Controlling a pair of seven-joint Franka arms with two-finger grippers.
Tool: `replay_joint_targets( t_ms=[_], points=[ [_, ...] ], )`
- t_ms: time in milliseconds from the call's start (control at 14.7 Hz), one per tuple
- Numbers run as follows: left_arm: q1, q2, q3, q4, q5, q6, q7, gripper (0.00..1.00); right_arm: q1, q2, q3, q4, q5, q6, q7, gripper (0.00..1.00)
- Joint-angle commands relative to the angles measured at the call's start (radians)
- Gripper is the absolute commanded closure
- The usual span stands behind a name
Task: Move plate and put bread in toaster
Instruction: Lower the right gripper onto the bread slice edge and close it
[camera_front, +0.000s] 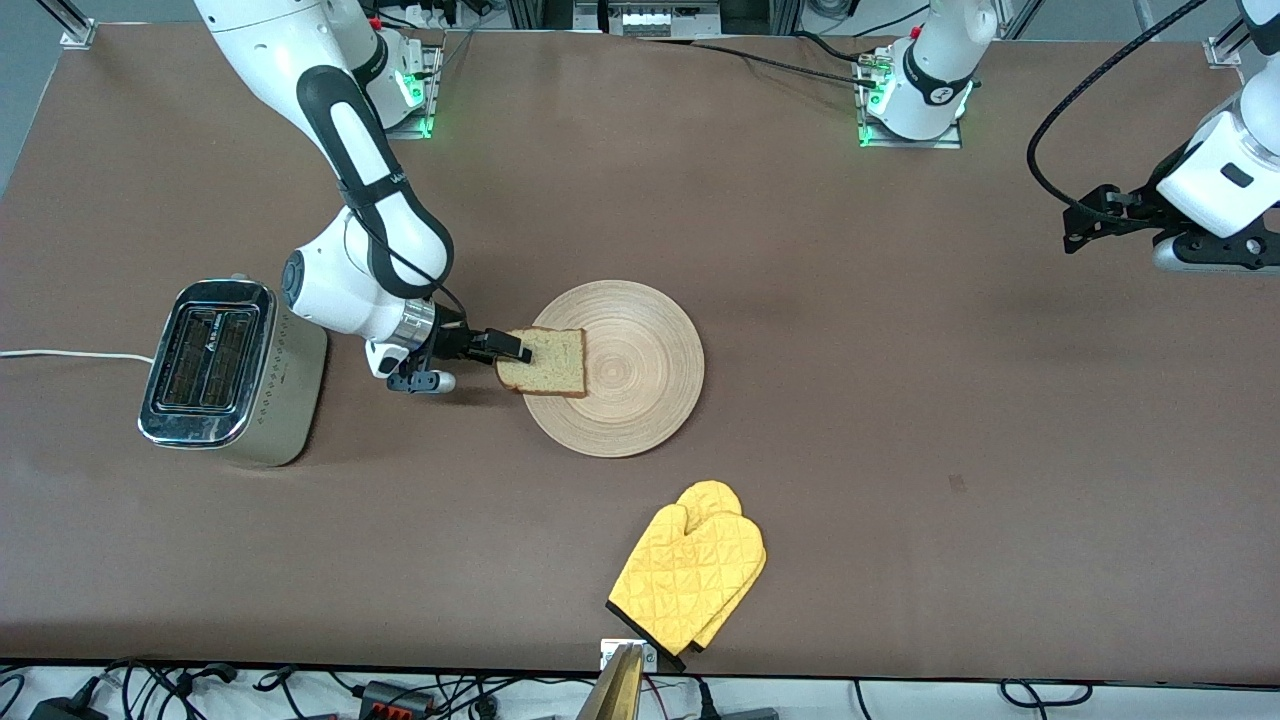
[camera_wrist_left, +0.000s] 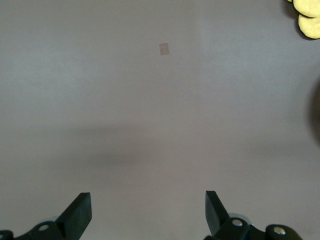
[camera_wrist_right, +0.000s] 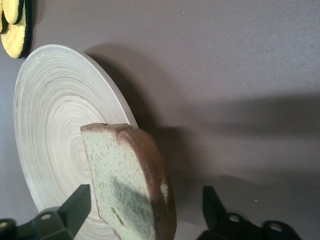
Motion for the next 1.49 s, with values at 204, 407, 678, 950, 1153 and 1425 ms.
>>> replay_joint_targets(
  t_ms=[204,407,678,950,1153,1425],
  points=[
    [-0.025,-0.003,0.034,0.015,-0.012,-0.020,0.003,0.00,0.002,0.009,-0.001,0.017,0.029,0.007,-0.040,0.23],
    [-0.025,-0.003,0.034,0.015,-0.014,-0.020,0.005,0.00,0.000,0.009,-0.001,0.023,0.029,0.007,-0.040,0.32],
    [-0.025,-0.003,0.037,0.015,-0.014,-0.022,0.005,0.00,0.002,0.005,-0.001,0.023,0.030,0.007,-0.026,0.39],
    [-0.025,-0.003,0.035,0.015,-0.014,-0.020,0.000,0.00,0.000,0.005,-0.001,0.023,0.030,0.005,-0.040,0.49],
    [-0.025,-0.003,0.035,0.015,-0.012,-0.020,-0.001,0.00,-0.001,0.005,-0.001,0.023,0.029,0.005,-0.038,0.55],
    [-0.025,-0.002,0.035,0.015,-0.014,-0.019,-0.001,0.00,-0.001,0.002,-0.002,0.025,0.029,0.002,-0.038,0.78]
  ],
)
